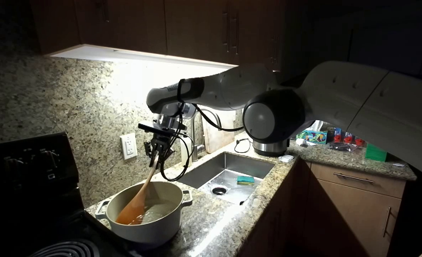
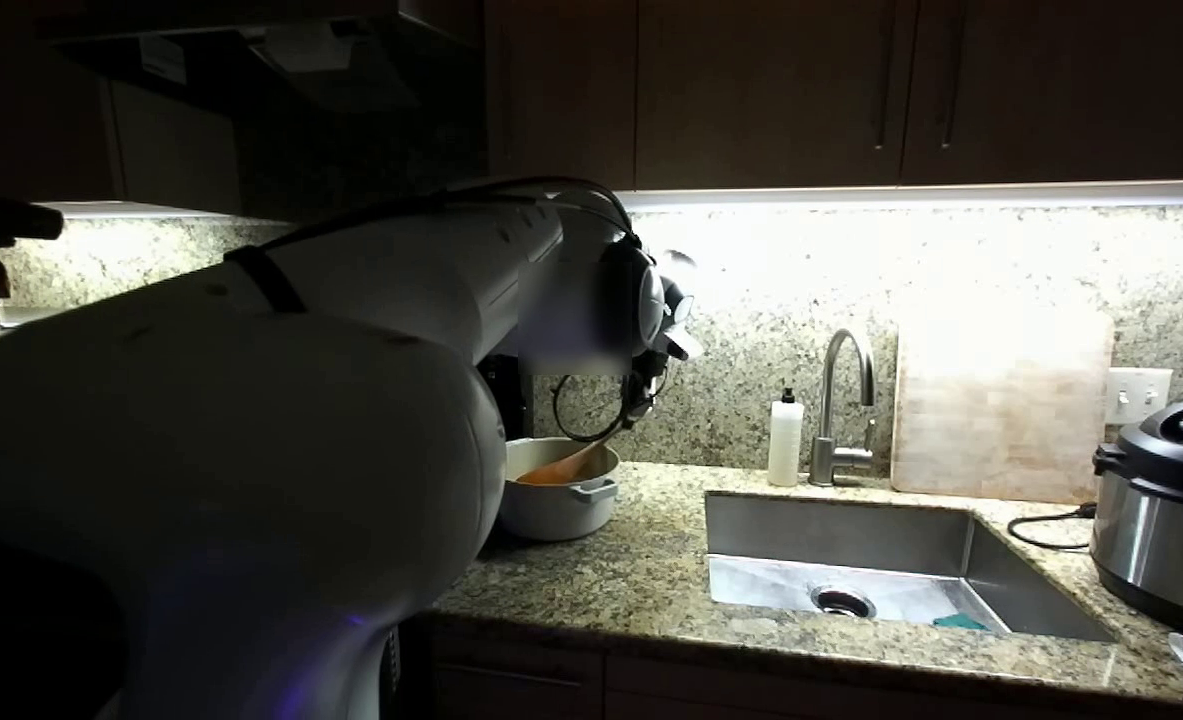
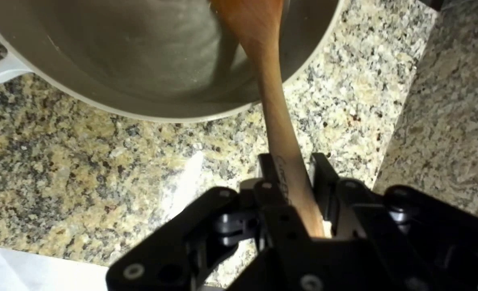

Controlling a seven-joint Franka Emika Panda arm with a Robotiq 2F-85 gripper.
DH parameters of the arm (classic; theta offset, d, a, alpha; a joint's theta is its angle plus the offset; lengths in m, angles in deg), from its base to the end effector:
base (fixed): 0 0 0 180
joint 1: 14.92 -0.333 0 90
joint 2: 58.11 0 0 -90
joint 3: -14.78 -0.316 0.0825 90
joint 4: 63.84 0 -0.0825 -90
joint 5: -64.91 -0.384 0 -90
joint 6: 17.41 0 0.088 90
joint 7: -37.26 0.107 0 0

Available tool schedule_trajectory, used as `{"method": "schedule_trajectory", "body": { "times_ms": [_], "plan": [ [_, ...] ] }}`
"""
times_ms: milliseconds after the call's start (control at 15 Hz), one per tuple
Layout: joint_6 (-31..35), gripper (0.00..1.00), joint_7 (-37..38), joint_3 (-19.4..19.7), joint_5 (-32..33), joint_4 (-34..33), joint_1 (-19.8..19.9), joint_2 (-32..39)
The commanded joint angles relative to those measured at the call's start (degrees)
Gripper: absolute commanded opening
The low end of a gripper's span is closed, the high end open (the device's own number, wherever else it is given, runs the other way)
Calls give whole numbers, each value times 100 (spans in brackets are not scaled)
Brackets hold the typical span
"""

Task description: Hold the wooden spoon and stir in the pot on the countertop.

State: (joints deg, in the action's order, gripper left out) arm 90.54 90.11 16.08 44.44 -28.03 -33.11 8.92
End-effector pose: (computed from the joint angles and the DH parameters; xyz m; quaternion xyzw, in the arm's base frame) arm 0.7680 0.2711 0.2809 -0.9247 0.3420 0.0567 0.1571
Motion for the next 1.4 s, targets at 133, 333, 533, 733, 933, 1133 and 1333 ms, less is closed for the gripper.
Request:
{"method": "schedule_trajectory", "body": {
  "times_ms": [133, 333, 533, 733, 933, 1133, 1333],
  "plan": [
    [1087, 7, 706, 445, 12, 1341, -363, -824],
    [1652, 7, 623, 643, -21, 2060, -491, -1239],
    [2094, 7, 541, 781, -10, 2724, -606, -1628],
    [2337, 6, 345, 884, 13, 3383, -727, -2036],
    [2600, 6, 109, 903, -7, 4047, -817, -2448],
    [2872, 6, 121, 416, 435, 4741, -575, -2912],
    [3161, 6, -31, 63, 515, 5472, -346, -3327]
  ]
}}
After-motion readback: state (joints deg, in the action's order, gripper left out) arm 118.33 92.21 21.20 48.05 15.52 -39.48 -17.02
